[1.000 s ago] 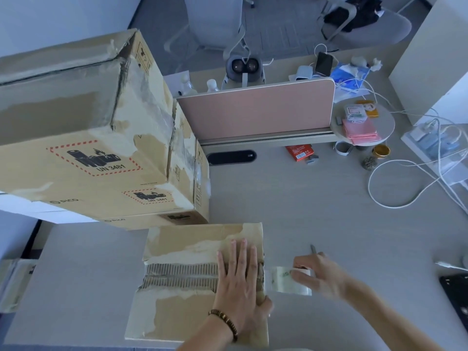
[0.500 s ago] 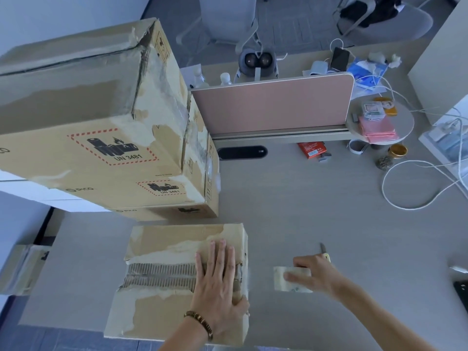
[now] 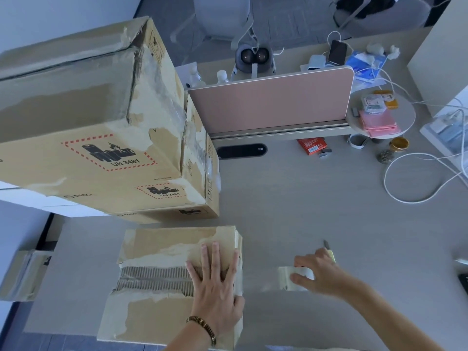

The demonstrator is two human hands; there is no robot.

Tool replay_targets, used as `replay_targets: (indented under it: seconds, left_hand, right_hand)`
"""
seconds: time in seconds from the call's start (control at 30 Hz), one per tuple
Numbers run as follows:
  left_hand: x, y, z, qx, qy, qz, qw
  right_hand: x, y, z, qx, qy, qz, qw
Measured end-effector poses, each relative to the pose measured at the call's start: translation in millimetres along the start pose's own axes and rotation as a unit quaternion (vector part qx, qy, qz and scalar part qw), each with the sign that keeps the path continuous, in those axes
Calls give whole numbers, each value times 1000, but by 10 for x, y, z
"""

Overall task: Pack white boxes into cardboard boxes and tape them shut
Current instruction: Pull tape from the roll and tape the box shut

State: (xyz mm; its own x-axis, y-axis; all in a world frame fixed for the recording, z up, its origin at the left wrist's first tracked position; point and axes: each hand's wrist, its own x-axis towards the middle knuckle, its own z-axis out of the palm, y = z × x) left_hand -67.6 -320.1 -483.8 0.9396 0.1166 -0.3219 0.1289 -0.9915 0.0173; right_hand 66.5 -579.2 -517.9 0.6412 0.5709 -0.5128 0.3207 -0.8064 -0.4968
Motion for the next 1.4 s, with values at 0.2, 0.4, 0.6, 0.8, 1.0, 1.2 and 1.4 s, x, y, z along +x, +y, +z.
replay_targets:
  seconds: [0.2, 0.4, 0.6, 0.8, 1.0, 1.2, 1.4]
  left_hand:
    - [17, 12, 0, -6, 11, -4, 1000]
    - [21, 19, -15, -3, 4, -9, 1000]
    - [26, 37, -29, 0, 0, -15, 1000]
    - [79, 108, -53, -7, -10, -37, 999]
    - [183, 265, -114, -23, -2, -66, 998]
    - [182, 210, -94, -23, -28, -37, 999]
    - [673, 207, -619, -80, 57, 190, 977]
  right_hand:
    - [130, -6, 94, 131, -7, 36, 991]
    - [156, 175, 112, 135, 15, 57, 989]
    - [229, 107, 129, -26, 32, 11, 999]
    - [207, 375, 324, -12, 47, -2, 999]
    - [241, 330, 233, 145, 10, 156, 977]
    - [210, 51, 259, 344, 124, 282, 887]
    - [128, -212, 370, 293, 227, 358, 857]
